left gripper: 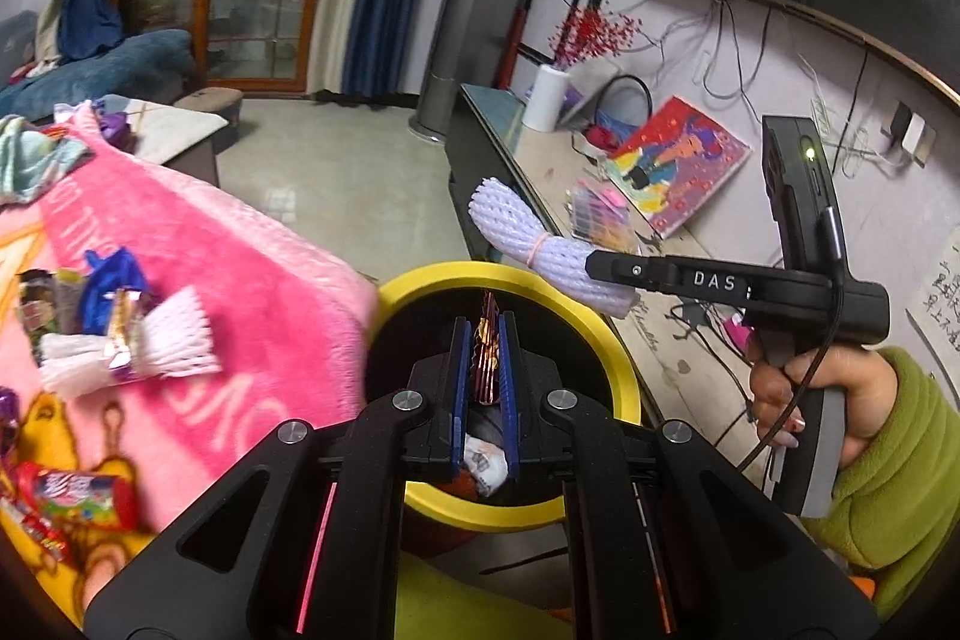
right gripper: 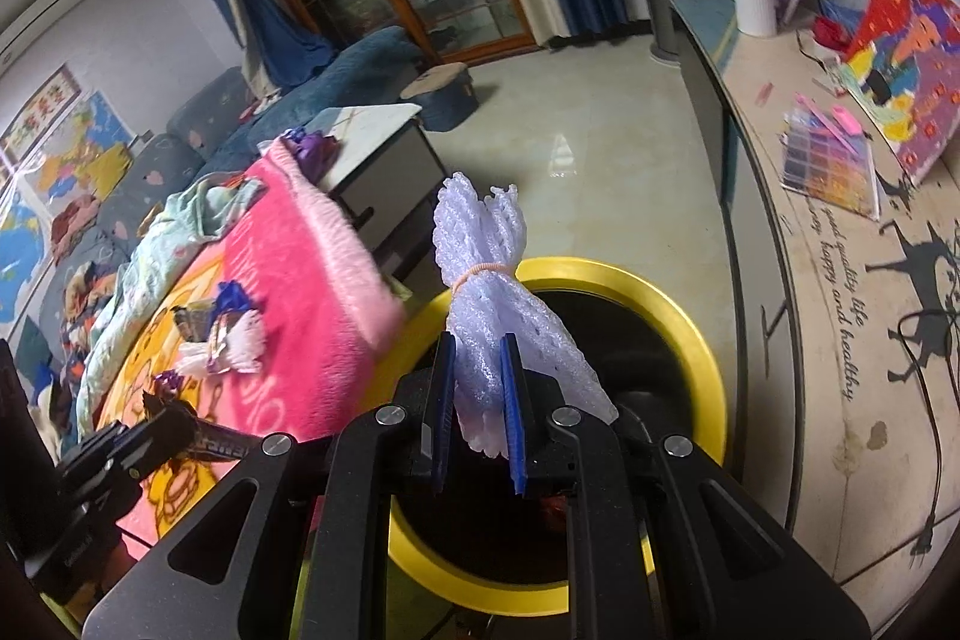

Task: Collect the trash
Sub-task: 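Carry the wrapper and foam net in both grippers over the bin, then open both grippers to drop the wrapper and foam net into the bin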

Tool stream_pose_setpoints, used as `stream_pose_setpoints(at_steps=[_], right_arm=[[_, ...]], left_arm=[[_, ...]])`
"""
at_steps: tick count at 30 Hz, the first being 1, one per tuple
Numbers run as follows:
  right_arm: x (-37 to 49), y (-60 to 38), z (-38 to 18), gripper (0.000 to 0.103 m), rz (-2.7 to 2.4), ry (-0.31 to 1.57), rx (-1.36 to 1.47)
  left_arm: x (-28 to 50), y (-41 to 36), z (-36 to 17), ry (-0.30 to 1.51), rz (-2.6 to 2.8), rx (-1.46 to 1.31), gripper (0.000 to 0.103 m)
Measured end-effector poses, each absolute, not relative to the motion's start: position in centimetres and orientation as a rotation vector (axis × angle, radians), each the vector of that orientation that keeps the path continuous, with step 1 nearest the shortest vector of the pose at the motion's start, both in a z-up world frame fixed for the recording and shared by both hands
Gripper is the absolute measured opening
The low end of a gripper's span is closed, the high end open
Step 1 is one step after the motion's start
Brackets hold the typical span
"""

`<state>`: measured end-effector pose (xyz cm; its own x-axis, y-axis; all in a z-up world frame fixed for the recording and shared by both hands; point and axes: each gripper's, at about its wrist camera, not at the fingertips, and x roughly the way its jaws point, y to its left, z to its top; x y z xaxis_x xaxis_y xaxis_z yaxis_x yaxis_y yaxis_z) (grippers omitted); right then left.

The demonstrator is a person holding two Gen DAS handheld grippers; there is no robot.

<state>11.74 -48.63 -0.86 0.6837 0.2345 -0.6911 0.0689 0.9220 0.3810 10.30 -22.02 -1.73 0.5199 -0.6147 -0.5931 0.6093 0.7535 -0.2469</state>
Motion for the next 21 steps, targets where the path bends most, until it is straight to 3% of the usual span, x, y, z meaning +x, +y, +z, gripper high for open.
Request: stream_pose_setpoints(at_steps=[11,17,20,21], right_arm=[[12.0,-50.8,-3.8,0.015,0.078,0.891,0.446],[12.4,-51.0,-4.8,0.022,0.090,0.920,0.481],[12.4,-51.3,-5.1,0.030,0.078,0.923,0.499],[12.4,-51.5,-5.2,0.033,0.068,0.923,0.507]], left_arm=[[11.8,-25.2,-4.3,0.783,-0.779,0.013,0.005],[12.7,-26.1,-5.3,0.810,-0.794,0.001,0.005],[13.2,-25.9,-5.7,0.826,-0.777,-0.012,0.025],[13.3,-25.8,-5.8,0.829,-0.774,-0.019,0.037]])
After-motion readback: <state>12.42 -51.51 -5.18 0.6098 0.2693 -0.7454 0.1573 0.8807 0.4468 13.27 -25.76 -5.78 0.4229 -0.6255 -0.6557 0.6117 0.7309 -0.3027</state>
